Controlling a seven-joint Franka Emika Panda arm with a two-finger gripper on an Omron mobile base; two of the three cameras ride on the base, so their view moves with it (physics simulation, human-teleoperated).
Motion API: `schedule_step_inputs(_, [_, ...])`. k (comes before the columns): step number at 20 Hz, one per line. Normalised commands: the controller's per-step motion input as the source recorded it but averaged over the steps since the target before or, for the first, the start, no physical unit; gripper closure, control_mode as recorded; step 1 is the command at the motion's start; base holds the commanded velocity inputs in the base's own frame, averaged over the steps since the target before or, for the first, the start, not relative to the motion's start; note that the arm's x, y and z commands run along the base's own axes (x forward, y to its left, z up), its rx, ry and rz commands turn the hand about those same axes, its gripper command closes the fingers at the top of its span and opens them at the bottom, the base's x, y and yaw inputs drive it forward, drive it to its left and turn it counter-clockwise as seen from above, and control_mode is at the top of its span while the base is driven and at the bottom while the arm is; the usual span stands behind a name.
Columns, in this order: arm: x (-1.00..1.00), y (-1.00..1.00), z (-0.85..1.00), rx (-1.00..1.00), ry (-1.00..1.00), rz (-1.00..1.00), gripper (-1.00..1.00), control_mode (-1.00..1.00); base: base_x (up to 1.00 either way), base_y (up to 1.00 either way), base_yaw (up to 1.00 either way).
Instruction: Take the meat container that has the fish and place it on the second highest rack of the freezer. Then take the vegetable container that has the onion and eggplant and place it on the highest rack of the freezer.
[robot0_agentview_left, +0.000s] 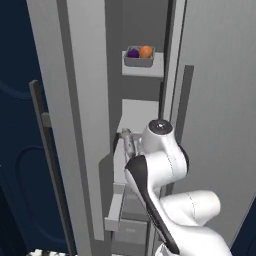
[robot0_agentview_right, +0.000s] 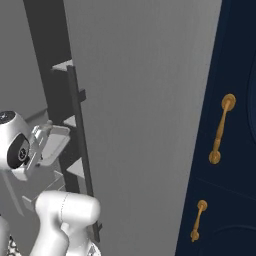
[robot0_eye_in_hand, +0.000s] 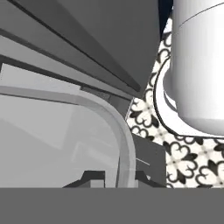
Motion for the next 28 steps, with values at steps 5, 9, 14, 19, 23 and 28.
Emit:
schedule_step_inputs(5, [0.9,-0.02,0.47,-0.03,-0.16,-0.21,1.0,-1.0,0.0,0.0,0.0])
schedule_step_inputs(9, [1.0,-0.03,0.22,0.02,0.04,-0.18,1.0,-1.0,0.0,0.0,0.0])
schedule_step_inputs(14, [1.0,-0.19,-0.01,0.0,0.15,-0.06,1.0,-1.0,0.0,0.0,0.0])
schedule_step_inputs(19, [1.0,-0.26,-0.12,0.0,0.05,0.0,1.0,-1.0,0.0,0.0,0.0])
schedule_step_inputs(23, [0.99,-0.15,-0.35,-0.01,0.0,0.0,1.0,-1.0,0.0,0.0,0.0])
schedule_step_inputs(28, [0.92,0.0,-0.26,-0.02,0.0,-0.02,1.0,-1.0,0.0,0.0,0.0])
